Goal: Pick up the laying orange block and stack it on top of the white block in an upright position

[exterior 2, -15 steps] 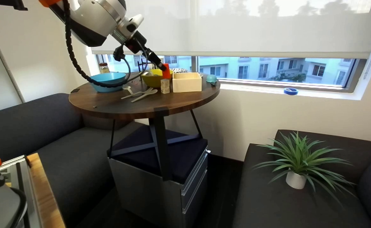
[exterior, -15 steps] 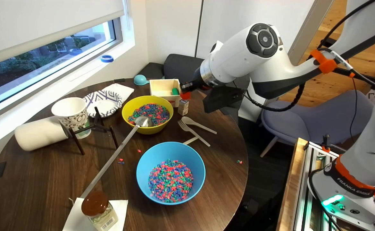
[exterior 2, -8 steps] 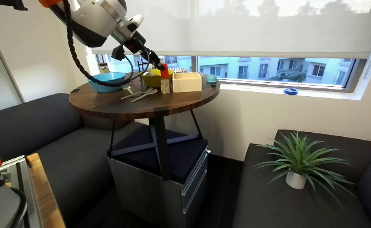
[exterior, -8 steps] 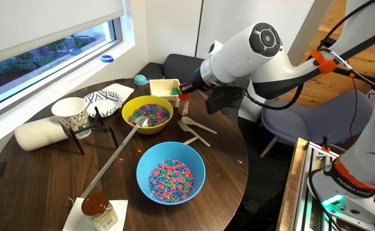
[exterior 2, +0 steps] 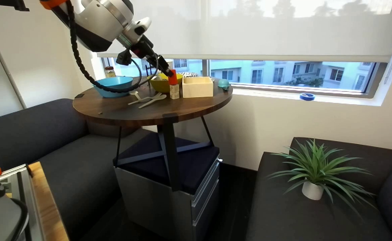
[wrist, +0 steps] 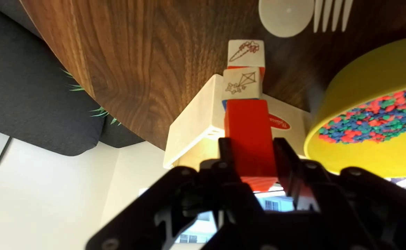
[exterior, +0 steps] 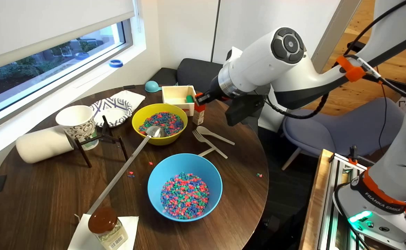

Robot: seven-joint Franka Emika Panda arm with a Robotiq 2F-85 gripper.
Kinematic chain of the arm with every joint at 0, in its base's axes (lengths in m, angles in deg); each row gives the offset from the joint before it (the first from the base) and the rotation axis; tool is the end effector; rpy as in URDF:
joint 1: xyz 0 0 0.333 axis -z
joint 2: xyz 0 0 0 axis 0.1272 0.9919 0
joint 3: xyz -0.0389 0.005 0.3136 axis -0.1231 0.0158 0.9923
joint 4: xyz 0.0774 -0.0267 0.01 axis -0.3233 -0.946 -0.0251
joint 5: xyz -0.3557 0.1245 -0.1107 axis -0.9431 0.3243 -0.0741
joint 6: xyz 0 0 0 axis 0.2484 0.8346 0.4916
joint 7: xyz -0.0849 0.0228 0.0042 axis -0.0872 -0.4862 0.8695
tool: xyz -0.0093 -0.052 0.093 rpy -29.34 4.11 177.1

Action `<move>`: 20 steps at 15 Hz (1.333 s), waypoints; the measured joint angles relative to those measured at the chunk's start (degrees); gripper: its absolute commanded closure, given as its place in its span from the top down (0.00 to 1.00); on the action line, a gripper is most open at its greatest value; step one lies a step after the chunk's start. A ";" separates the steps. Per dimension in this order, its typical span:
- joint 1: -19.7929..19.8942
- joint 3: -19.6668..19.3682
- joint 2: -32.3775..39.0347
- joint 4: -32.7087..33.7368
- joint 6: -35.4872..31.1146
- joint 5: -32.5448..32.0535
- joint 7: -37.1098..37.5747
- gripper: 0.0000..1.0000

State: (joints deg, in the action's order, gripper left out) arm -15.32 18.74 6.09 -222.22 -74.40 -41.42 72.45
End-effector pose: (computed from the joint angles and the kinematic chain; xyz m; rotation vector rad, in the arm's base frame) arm 0.4887 0.1686 0.3605 2.7681 -0.2655 1.0560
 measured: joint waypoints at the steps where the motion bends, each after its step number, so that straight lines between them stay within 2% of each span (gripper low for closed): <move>1: 0.00 -0.03 0.00 -0.13 0.00 0.01 -0.19 0.08; 12: 0.24 -0.46 -0.11 -0.15 -0.05 0.01 -0.95 0.08; 13: 0.24 -0.50 -0.11 -0.14 -0.07 0.01 -0.97 0.30; 14: 0.25 -0.53 -0.11 -0.13 -0.12 0.01 -0.97 0.58; 16: 0.25 -0.63 -0.11 -0.10 -0.56 0.01 -1.03 0.64; 20: 0.25 -0.87 -0.18 0.02 -2.15 0.00 -1.10 0.97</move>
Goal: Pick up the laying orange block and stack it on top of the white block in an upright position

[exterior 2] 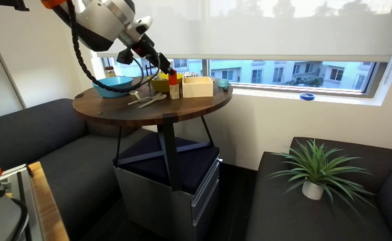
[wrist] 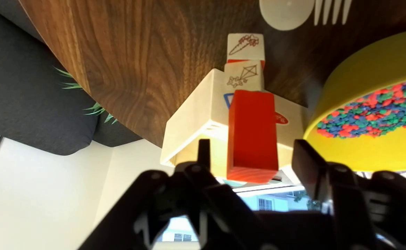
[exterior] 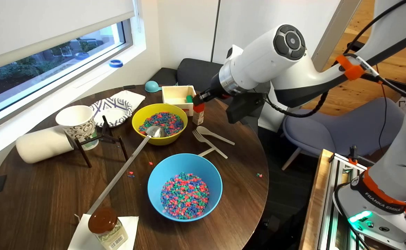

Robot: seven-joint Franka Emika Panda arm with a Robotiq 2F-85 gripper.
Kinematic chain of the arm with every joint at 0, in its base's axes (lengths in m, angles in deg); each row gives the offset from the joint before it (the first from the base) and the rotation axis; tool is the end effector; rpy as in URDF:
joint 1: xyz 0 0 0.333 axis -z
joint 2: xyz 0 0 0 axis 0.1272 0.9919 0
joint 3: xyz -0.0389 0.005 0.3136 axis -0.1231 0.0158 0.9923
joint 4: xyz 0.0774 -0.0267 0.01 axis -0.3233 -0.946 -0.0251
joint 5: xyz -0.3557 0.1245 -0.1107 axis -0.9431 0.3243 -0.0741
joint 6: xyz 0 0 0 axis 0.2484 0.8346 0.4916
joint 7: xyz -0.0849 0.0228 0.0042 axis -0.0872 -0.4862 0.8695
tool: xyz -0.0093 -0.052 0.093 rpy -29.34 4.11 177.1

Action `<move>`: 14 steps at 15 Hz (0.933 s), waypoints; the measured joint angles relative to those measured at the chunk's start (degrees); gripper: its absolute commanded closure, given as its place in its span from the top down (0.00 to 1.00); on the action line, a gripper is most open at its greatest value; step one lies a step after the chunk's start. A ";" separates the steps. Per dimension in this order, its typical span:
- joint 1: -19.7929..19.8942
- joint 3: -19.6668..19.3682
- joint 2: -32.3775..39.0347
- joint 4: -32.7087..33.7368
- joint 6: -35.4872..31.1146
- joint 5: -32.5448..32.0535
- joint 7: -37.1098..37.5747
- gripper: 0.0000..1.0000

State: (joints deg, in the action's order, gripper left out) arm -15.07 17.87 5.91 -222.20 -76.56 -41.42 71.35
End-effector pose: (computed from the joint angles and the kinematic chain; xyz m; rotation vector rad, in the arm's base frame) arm 0.4909 0.1636 0.3646 2.7873 -0.2481 1.0717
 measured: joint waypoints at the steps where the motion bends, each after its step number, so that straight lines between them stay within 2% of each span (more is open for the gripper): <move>1: 0.00 -0.06 -0.07 0.00 -0.26 0.00 -0.04 1.00; 6: 0.00 -0.13 -0.45 -0.05 -0.43 0.41 -0.77 1.00; 8: -0.10 -0.11 -1.49 -0.45 -0.43 3.50 -3.27 1.00; 11: -0.59 0.31 -5.84 -3.00 0.04 16.91 -14.02 1.00; 14: -1.35 1.19 -13.20 -5.23 5.27 29.70 -23.71 1.00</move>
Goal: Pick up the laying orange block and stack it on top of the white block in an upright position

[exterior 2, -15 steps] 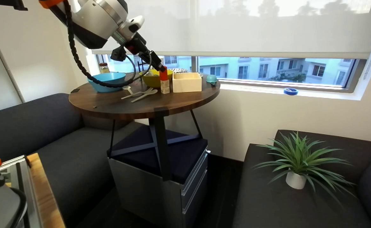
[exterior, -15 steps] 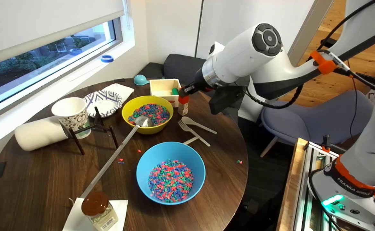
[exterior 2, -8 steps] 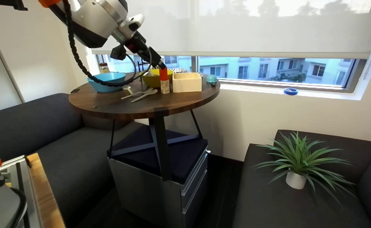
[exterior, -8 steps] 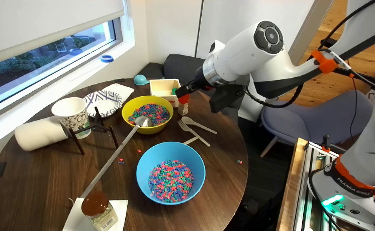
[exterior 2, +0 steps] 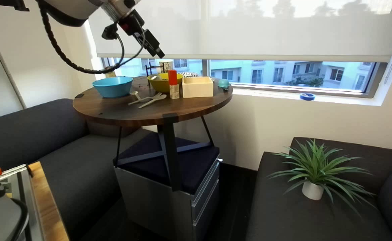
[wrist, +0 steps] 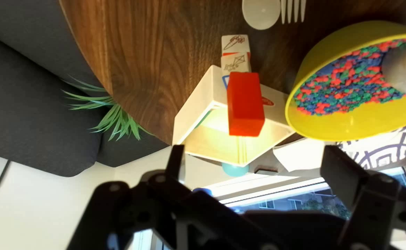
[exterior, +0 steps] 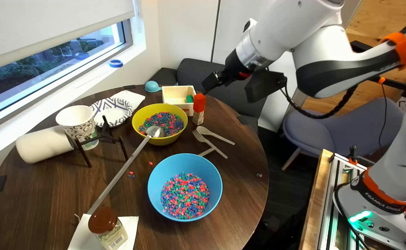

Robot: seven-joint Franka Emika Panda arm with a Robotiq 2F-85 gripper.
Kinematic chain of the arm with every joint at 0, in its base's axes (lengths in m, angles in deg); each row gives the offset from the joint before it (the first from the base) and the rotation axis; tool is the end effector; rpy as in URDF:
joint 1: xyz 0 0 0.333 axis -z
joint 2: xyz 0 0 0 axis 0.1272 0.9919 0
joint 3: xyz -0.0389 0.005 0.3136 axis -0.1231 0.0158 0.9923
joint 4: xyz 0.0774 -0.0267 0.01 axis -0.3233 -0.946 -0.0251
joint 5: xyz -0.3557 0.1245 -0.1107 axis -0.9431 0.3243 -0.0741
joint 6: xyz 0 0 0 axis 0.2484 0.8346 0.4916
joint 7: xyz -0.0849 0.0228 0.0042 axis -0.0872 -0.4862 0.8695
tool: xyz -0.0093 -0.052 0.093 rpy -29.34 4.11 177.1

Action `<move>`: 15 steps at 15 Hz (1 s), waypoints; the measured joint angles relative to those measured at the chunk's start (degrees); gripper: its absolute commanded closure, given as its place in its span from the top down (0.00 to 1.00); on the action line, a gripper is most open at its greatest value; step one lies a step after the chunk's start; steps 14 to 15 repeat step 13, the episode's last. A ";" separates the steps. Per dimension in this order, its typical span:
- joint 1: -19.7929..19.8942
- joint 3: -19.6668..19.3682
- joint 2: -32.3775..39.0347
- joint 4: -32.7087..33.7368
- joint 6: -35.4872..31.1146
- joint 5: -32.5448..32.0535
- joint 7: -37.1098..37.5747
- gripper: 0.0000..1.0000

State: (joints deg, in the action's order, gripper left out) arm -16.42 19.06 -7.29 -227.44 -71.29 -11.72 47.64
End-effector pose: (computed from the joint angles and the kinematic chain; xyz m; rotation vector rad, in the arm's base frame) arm 0.4586 0.1581 0.4405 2.8724 -0.3287 0.9702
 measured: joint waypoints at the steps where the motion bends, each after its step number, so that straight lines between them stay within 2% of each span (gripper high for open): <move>1: -0.03 0.45 -2.71 -0.09 2.80 3.19 -2.31 1.00; 4: 0.19 1.37 -11.10 0.31 11.03 11.83 -9.07 1.00; 7: 1.20 1.72 -17.52 0.87 15.80 17.20 -14.32 1.00; 10: 1.96 1.17 -20.36 0.75 14.57 21.93 -20.73 1.00; 15: 3.83 2.44 -20.52 0.77 14.33 22.60 -21.43 1.00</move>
